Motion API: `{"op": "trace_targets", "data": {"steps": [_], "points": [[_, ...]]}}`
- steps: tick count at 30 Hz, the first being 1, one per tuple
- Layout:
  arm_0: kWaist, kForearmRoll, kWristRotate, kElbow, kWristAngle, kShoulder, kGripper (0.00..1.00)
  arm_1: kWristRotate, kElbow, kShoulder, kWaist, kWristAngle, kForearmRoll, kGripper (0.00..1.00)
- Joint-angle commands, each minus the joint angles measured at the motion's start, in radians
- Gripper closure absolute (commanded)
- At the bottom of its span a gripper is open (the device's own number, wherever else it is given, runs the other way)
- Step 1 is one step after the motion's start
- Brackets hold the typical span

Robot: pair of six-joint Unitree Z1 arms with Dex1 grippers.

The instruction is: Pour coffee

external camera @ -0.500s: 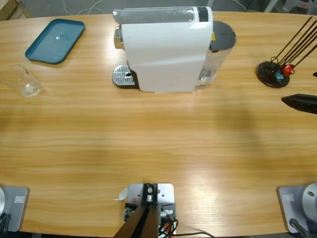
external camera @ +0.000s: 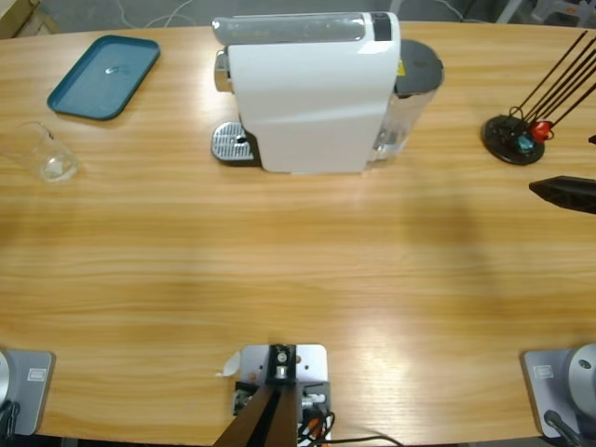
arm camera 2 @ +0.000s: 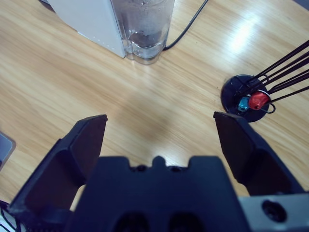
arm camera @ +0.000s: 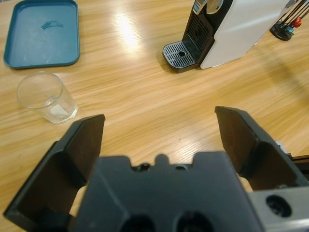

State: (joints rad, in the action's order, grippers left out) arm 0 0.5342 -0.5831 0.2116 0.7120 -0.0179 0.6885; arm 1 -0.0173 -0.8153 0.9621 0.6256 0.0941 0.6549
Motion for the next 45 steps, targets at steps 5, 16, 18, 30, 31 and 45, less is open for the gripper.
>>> {"op": "trace_targets", "data": {"steps": [5, 16, 18, 30, 31, 45], "points": [[-0.007, 0.287, 0.222, 0.154, -0.125, 0.389, 0.009, 0.013, 0.015, -0.011, -0.012, -0.013, -0.011, 0.0], [0.03, 0.483, 0.609, 0.327, -0.229, 0.777, 0.015, 0.013, 0.016, -0.013, -0.012, -0.012, -0.011, 0.0], [0.029, 0.483, 0.634, 0.34, -0.234, 0.823, 0.018, 0.013, 0.016, -0.013, -0.012, -0.011, -0.011, 0.0], [0.03, 0.522, 0.647, 0.415, -0.298, 1.007, 0.116, 0.013, 0.016, -0.011, -0.012, -0.011, -0.012, 0.0], [0.03, 0.522, 0.647, 0.422, -0.298, 1.011, 0.128, 0.013, 0.015, -0.01, -0.012, -0.011, -0.012, 0.0], [0.03, 0.537, 0.735, 0.429, -0.368, 1.015, 0.474, 0.013, 0.014, -0.005, -0.012, -0.008, -0.012, 0.0]]}}
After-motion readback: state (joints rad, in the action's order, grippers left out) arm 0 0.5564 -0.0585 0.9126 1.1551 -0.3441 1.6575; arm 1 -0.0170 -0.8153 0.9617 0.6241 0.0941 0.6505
